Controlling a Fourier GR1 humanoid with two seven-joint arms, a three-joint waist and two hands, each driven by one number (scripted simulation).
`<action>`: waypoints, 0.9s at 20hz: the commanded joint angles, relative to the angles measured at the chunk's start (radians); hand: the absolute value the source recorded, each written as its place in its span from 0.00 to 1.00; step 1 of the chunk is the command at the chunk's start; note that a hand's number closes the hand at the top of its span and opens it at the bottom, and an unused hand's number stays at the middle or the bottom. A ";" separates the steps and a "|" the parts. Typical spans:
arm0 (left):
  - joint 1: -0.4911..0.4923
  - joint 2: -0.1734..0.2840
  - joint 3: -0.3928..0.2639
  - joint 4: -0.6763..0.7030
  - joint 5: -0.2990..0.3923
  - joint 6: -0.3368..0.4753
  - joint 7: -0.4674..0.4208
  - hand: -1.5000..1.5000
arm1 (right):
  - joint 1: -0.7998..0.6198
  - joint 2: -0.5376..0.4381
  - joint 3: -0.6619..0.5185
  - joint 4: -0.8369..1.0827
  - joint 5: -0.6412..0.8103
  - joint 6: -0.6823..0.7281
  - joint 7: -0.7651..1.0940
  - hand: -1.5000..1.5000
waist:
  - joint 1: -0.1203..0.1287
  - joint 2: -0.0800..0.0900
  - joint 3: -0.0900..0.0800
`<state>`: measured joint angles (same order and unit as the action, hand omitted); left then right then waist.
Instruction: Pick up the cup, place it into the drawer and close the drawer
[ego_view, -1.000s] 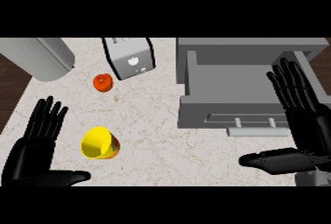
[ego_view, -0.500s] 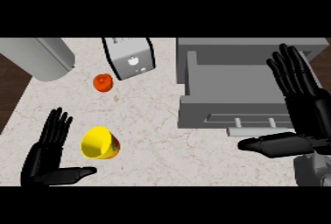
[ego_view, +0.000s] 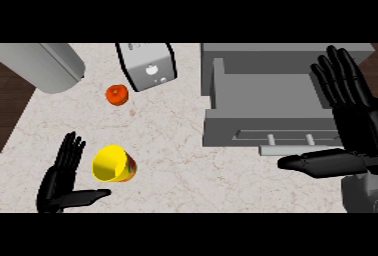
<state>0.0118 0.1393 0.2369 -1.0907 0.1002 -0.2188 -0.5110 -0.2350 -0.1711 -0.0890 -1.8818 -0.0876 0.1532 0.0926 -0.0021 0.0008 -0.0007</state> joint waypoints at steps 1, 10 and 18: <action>-0.127 0.010 0.020 0.310 -0.061 0.019 -0.177 0.00 | -0.009 -0.027 -0.036 0.011 -0.038 0.030 0.005 0.00 | -0.008 0.002 -0.001; -0.232 0.057 0.052 0.626 -0.070 -0.012 -0.434 0.00 | 0.002 0.005 -0.015 -0.037 -0.008 -0.004 0.044 0.00 | -0.005 0.001 -0.001; -0.389 0.038 0.062 0.844 -0.099 0.048 -0.555 0.00 | -0.041 -0.024 -0.023 0.057 -0.011 0.043 0.006 0.00 | -0.014 0.006 -0.002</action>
<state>-0.2943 0.1899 0.2861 -0.3537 0.0119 -0.1889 -0.9805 -0.2742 -0.1926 -0.1238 -1.8651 -0.1192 0.1831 0.1279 -0.0063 -0.0017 0.0097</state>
